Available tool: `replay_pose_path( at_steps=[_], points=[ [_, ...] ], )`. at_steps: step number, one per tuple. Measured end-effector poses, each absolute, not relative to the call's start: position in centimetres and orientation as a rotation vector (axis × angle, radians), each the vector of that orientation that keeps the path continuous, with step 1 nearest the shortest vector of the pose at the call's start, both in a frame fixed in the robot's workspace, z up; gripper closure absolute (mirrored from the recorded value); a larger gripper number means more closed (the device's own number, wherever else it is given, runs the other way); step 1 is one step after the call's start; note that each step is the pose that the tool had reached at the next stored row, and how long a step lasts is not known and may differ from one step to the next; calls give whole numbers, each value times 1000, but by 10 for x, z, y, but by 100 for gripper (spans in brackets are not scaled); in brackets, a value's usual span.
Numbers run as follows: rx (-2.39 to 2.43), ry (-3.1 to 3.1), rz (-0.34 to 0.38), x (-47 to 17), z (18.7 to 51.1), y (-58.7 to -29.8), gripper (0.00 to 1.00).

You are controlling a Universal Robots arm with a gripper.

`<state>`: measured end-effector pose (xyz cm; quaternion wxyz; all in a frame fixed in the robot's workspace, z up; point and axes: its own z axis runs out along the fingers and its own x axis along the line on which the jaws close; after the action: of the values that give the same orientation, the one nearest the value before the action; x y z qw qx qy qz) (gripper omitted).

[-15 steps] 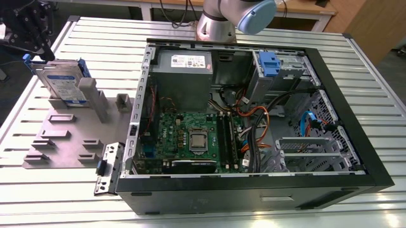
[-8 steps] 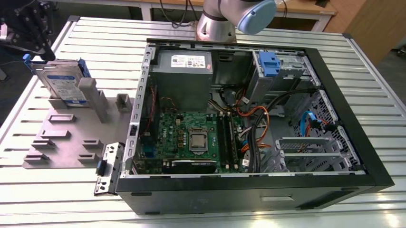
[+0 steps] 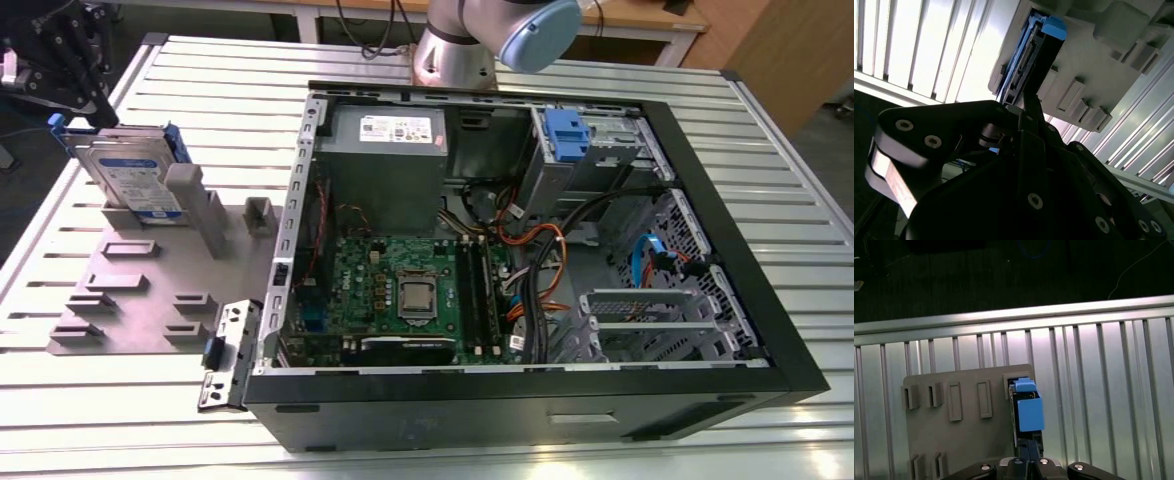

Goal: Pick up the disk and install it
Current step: 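Pick up the disk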

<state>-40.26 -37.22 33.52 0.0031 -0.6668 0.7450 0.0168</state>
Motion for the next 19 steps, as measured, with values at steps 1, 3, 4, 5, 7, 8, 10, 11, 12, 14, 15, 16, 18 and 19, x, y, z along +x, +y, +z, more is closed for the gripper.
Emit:
replay_pose_path(
  at_steps=[1, 3, 4, 5, 7, 8, 10, 11, 12, 14, 15, 16, 18, 19],
  points=[
    [-2092, 2334, 52, -403, 335, -372, 89],
    [-2096, 2323, 43, -403, 335, -372, 89],
    [-2096, 2316, 36, -403, 335, -372, 89],
    [-2097, 2311, 31, -403, 335, -372, 89],
    [-2098, 2306, 28, -403, 335, -372, 89],
    [-2098, 2306, 28, -403, 335, -372, 89],
    [-2098, 2306, 27, -403, 335, -372, 89],
    [-2098, 2306, 27, -403, 335, -372, 89],
    [-2098, 2306, 27, -403, 335, -372, 89],
    [-2098, 2306, 27, -403, 335, -371, 89],
    [-2098, 2306, 27, -403, 335, -370, 89],
    [-2098, 2306, 27, -403, 335, -370, 89],
    [-2098, 2306, 27, -403, 335, -370, 89],
    [-2098, 2306, 27, -403, 335, -370, 89]
  ],
)
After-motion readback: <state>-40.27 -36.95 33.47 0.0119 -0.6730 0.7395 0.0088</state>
